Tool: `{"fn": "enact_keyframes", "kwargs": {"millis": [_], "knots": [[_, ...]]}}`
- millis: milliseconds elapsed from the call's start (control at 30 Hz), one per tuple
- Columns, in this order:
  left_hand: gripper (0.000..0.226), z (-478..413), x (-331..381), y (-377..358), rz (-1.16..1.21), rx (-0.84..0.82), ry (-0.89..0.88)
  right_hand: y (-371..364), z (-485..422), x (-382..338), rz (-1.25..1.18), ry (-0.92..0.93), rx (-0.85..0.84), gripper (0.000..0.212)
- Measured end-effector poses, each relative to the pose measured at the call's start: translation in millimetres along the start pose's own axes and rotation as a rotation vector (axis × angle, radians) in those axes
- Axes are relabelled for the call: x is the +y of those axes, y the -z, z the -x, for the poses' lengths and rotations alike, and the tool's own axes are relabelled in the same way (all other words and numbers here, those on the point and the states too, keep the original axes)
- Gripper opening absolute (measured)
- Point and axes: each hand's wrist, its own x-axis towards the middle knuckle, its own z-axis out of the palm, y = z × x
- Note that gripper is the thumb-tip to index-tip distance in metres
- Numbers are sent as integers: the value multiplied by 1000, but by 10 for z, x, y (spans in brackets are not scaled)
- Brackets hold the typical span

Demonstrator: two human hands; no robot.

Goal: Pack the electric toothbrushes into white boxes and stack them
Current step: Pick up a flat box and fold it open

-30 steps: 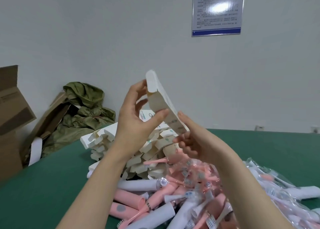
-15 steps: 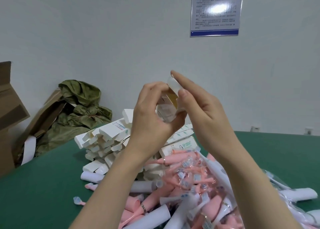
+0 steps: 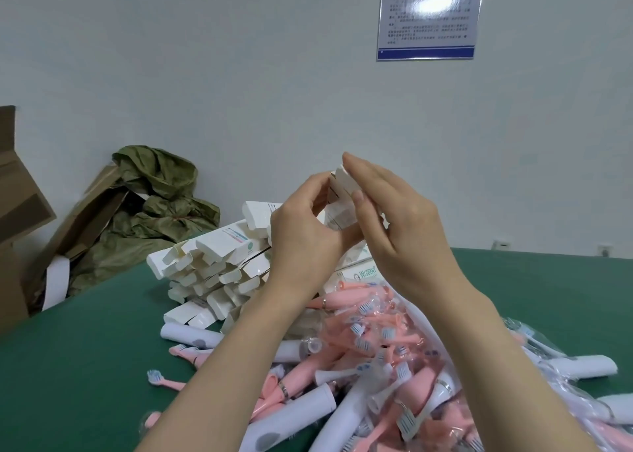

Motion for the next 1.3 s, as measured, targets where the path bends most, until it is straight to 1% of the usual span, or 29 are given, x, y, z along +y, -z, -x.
{"fn": "enact_keyframes", "kwargs": {"millis": [67,167,333,567,633,700,767,833,867,933,1000,1033,1067,1100,1133,1167,1200,1267,1300], "knots": [[25,4,29,6,-36,12,-22,-2,11,12,-6,2,12,38],[24,3,57,1,-71,24,-46,-15,14,22,49,29,47,37],[37,30,95,-32,-111,19,-44,-13,16,20,81,14,88,36],[41,36,94,-25,-109,41,-31,-13,41,7,57,-36,5,41],[35,29,79,-14,-117,62,-40,-36,41,-10,71,-23,-36,44],[24,26,56,-6,-136,80,-51,-64,52,-17,108,-7,-92,47],[18,26,36,0,-158,82,-56,-70,65,-14,140,-26,-143,51],[21,27,28,7,-122,75,-35,-68,81,-21,75,-48,-176,51],[24,30,35,6,-76,66,-17,-66,87,-36,-21,-68,-168,51],[32,29,53,7,11,41,6,-52,70,-79,-298,-156,-90,47],[39,23,69,49,52,36,-18,-1,42,-77,-530,-278,68,34],[41,4,77,98,85,52,-34,37,22,-34,-555,-353,152,26],[41,-25,91,171,145,82,-37,85,-6,33,-519,-454,206,20],[42,-58,104,263,232,119,-29,137,-31,115,-443,-578,206,15],[43,-89,113,369,337,154,-18,180,-49,197,-364,-718,153,17],[42,-110,116,477,448,176,-2,204,-60,261,-335,-860,70,26],[41,-111,109,570,562,173,29,202,-58,302,-389,-997,-14,38],[38,-40,36,702,730,142,126,147,-27,289,-697,-1213,-171,53],[40,25,-24,746,762,139,181,108,-3,260,-856,-1272,-246,55]]}}
